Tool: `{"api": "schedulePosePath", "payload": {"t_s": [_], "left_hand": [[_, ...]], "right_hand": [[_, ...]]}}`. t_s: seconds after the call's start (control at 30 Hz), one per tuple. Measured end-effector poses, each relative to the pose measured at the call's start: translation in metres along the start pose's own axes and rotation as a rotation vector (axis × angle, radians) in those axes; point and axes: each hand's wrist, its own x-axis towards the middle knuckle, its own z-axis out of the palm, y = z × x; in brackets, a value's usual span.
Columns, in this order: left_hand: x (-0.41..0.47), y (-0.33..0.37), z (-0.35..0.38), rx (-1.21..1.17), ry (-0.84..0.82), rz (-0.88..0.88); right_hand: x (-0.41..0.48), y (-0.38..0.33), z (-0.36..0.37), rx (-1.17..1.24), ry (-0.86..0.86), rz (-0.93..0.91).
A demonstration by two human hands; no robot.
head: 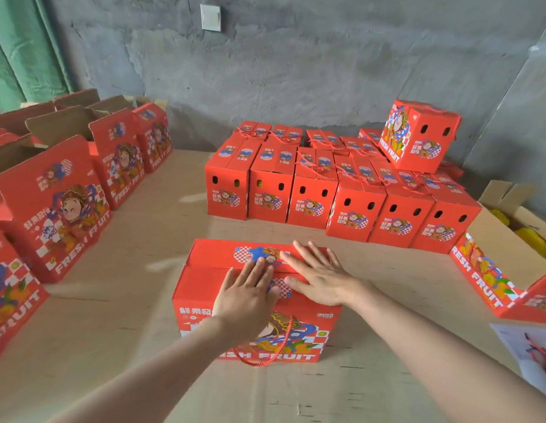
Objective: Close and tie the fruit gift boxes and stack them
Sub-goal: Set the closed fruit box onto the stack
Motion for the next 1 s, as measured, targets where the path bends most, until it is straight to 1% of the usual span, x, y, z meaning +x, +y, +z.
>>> {"api": "schedulePosePath", "payload": {"t_s": [0.07, 0.17, 0.27, 0.33, 0.37, 0.43, 0.53, 0.63, 0.7, 0.77, 0.8, 0.87, 0.93, 0.97, 1.0], "left_hand": [[0.002, 0.0, -0.004, -0.032, 0.026, -0.041], [-0.004, 0.006, -0.001, 0.015, 0.069, -0.07], [-0.009, 0.016, 0.01, 0.052, 0.133, -0.152], [-0.008, 0.019, 0.013, 0.063, 0.173, -0.206], [-0.006, 0.018, 0.013, 0.061, 0.181, -0.21], [-0.002, 0.01, 0.012, 0.062, 0.19, -0.185], [0.012, -0.015, 0.002, 0.065, 0.184, -0.112], [0.027, -0.047, -0.009, 0.062, 0.115, -0.028], [0.034, -0.066, -0.018, 0.077, 0.05, 0.072], [0.039, -0.086, -0.028, 0.114, -0.024, 0.192], [0.042, -0.096, -0.033, 0.127, -0.062, 0.223], [0.047, -0.114, -0.045, 0.151, -0.158, 0.202], [0.053, -0.12, -0.053, 0.238, -0.237, 0.16], [0.052, -0.114, -0.054, 0.269, -0.25, 0.133], [0.048, -0.104, -0.051, 0.25, -0.231, 0.088]], "right_hand": [[0.002, 0.006, -0.002, 0.034, 0.008, -0.017], [0.008, 0.021, -0.007, 0.14, 0.135, -0.03], [0.015, 0.027, -0.004, 0.418, 0.243, 0.007], [0.017, 0.026, 0.001, 0.505, 0.274, 0.012], [0.017, 0.025, 0.003, 0.496, 0.289, 0.028], [0.019, 0.022, 0.004, 0.39, 0.326, 0.084], [0.021, 0.007, 0.007, 0.222, 0.39, 0.223], [0.023, -0.017, 0.016, 0.159, 0.413, 0.36], [0.022, -0.031, 0.018, 0.176, 0.396, 0.433], [0.016, -0.046, 0.019, 0.196, 0.4, 0.458], [0.012, -0.056, 0.02, 0.182, 0.404, 0.437], [0.001, -0.071, 0.024, 0.142, 0.368, 0.336], [-0.011, -0.073, 0.023, 0.181, 0.236, 0.21], [-0.015, -0.068, 0.019, 0.235, 0.157, 0.144], [-0.019, -0.059, 0.015, 0.301, 0.081, 0.07]]}}
